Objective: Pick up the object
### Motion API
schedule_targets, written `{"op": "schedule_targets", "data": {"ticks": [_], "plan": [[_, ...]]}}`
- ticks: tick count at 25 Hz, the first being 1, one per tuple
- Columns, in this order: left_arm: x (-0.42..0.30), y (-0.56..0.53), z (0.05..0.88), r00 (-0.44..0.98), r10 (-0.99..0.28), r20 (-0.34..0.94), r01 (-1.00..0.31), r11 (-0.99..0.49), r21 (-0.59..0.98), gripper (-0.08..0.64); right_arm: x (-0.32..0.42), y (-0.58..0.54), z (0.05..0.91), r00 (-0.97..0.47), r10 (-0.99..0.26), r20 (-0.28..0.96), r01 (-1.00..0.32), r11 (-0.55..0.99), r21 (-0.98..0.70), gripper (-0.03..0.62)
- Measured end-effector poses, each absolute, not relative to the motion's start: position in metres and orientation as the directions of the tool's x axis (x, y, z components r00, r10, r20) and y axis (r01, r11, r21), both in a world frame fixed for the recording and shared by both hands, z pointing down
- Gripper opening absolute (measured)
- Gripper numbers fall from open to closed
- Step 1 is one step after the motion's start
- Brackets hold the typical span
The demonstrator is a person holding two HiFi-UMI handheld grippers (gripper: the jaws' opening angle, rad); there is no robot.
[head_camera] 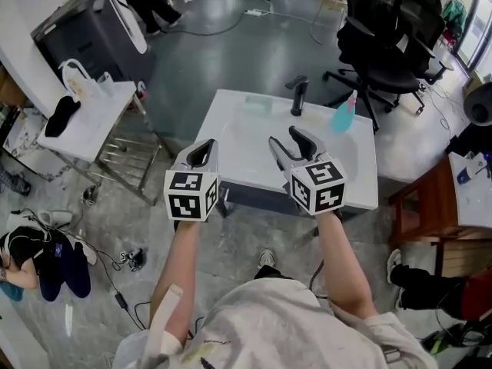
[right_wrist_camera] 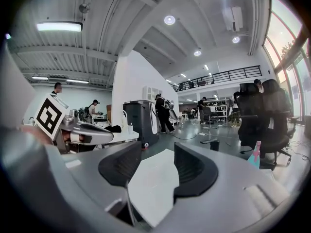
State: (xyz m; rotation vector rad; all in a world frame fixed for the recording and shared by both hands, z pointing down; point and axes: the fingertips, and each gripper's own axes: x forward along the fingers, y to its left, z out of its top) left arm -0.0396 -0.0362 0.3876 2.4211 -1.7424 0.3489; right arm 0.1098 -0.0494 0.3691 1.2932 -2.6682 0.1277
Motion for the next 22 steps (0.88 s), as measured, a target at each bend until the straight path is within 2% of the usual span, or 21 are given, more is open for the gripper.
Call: {"op": "schedule_targets", "data": {"ticks": [22], "plan": [[-0.017,-0.14,0.399,0.235,-0.922,0.308,-0.967,-0.253,-0.018,0.001,0.145,-0.17,0.378,-0.64,-0.74,0.208,-0.76,0.649,-0.034,0.215]]}}
